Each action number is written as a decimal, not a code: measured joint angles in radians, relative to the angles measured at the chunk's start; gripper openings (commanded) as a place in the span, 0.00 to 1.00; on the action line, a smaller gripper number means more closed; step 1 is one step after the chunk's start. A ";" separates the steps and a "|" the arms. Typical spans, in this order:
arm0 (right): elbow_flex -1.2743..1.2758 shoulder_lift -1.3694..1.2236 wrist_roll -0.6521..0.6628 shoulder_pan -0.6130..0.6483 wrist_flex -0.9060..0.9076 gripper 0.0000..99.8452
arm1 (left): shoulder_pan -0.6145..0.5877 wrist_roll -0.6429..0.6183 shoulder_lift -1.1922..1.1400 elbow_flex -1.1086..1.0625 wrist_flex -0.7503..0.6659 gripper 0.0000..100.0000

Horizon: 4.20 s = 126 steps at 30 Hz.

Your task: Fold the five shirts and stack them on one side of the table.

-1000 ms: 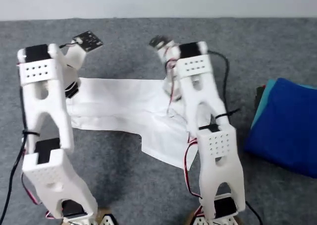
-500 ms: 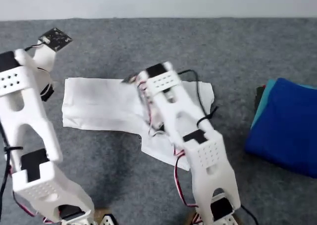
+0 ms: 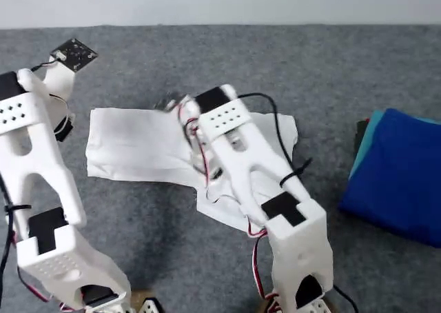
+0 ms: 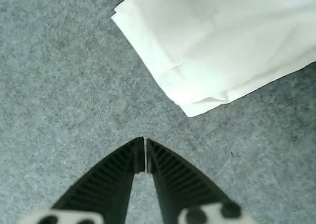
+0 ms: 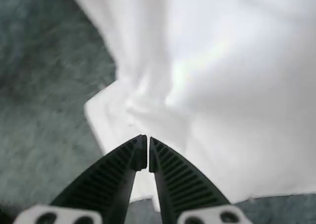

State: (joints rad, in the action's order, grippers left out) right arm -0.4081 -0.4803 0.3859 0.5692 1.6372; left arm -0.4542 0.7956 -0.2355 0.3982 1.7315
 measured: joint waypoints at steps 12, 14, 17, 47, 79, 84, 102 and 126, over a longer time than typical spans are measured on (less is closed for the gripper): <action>-0.005 -0.218 -0.063 0.130 -0.367 0.01 | -0.187 0.000 0.097 0.000 0.000 0.02; -0.005 -0.230 -0.092 0.167 -0.371 0.01 | -0.212 0.000 0.101 0.000 0.000 0.02; -0.008 -0.232 -0.103 0.190 -0.370 0.01 | -0.238 0.000 0.103 0.000 0.002 0.02; -0.552 -0.450 -0.112 0.311 -0.322 0.01 | -0.313 -0.002 0.107 0.018 0.002 0.02; 0.187 0.451 -0.275 -0.417 0.117 0.01 | 0.787 -0.281 0.288 -0.459 -0.175 0.19; 0.359 0.565 -0.275 -0.500 0.117 0.01 | 0.882 -0.287 0.155 -0.462 -0.242 0.19; 0.476 0.649 -0.275 -0.601 0.117 0.01 | 0.954 -0.292 -0.143 -0.419 -0.290 0.05; 0.476 0.649 -0.275 -0.601 0.104 0.01 | 0.793 -0.292 -0.201 -0.198 -0.235 0.01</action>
State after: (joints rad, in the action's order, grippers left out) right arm 0.0675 0.1688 0.1112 -0.0322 1.7415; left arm 0.3391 0.5040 -0.4365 0.2002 1.4968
